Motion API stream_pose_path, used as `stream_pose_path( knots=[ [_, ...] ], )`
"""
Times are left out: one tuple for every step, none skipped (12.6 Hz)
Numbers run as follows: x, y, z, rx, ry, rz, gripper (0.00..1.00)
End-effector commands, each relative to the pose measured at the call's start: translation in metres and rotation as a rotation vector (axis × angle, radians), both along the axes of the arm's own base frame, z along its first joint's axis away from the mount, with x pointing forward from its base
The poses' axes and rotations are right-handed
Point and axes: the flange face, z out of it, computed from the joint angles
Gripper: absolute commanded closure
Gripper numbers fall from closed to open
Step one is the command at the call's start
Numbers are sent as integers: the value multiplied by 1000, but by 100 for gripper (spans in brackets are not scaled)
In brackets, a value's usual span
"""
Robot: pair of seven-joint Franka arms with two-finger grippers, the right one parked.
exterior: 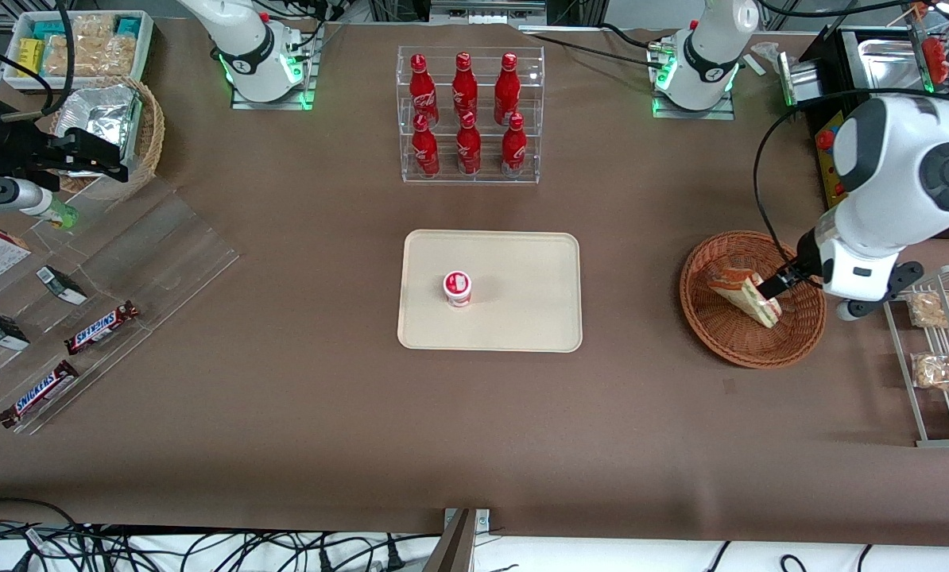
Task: Place sandwich from basket to tray
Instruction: 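Lower the open left gripper around the sandwich and close it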
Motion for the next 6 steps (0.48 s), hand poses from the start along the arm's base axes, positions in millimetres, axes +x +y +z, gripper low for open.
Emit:
stream_pose_path(
  knots=[
    [-21, 0, -32, 59, -63, 94, 0],
    [-23, -2, -46, 67, -78, 129, 0],
    [-23, -2, -58, 76, -73, 152, 0],
    [-22, -3, -67, 75, -66, 177, 0],
    [-20, -3, -73, 67, -79, 207, 0],
    [-21, -3, -83, 65, -73, 239, 0]
  ],
)
